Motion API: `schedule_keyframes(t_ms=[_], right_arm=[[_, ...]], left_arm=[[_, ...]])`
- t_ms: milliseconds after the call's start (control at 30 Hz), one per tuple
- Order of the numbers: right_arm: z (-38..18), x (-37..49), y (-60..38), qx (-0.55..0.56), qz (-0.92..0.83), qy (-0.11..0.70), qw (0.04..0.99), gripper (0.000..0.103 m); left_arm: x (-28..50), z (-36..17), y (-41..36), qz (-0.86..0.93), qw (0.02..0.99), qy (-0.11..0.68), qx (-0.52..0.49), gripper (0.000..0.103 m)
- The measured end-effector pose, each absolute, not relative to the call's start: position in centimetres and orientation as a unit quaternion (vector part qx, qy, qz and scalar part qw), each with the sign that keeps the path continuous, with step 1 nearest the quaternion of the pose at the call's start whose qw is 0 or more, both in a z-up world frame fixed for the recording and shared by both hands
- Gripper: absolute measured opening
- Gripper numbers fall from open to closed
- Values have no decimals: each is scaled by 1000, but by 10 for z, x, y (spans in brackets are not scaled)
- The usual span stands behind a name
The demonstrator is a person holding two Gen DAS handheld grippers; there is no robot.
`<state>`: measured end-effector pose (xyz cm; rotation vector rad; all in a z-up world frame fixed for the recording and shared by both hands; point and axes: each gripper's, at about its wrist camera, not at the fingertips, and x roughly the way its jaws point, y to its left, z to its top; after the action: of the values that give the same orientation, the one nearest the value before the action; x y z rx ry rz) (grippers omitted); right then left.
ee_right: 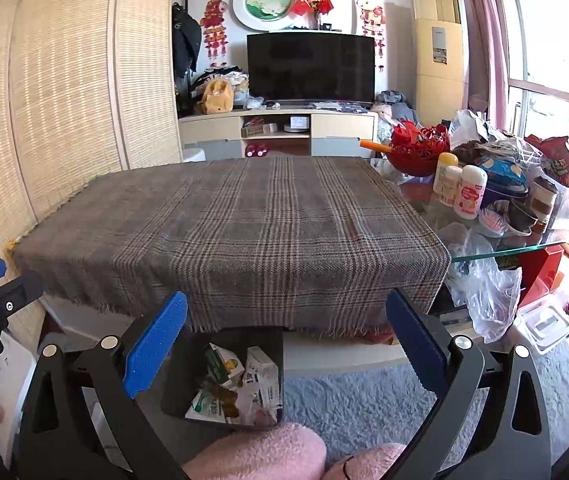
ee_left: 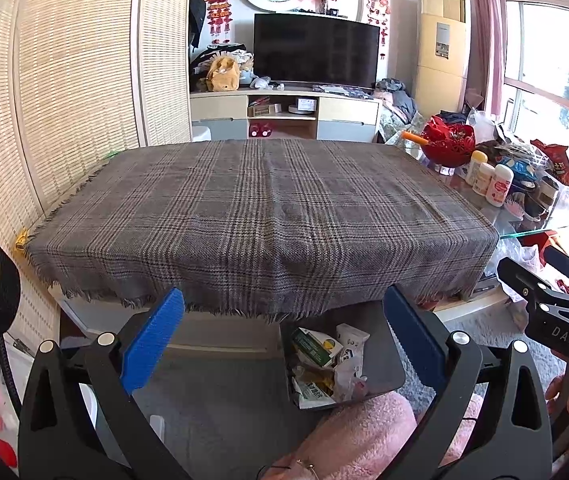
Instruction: Collect trash
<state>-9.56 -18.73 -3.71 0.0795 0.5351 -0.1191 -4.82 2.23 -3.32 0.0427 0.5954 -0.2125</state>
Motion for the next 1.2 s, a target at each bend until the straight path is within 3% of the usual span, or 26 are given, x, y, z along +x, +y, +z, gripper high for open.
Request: schedule_keyframes(t_ms=[1200], right_arm=[[-40,-90,-189,45,-48,274,960,100]], left_arm=[[-43,-31,26,-104,950,293,21,95]])
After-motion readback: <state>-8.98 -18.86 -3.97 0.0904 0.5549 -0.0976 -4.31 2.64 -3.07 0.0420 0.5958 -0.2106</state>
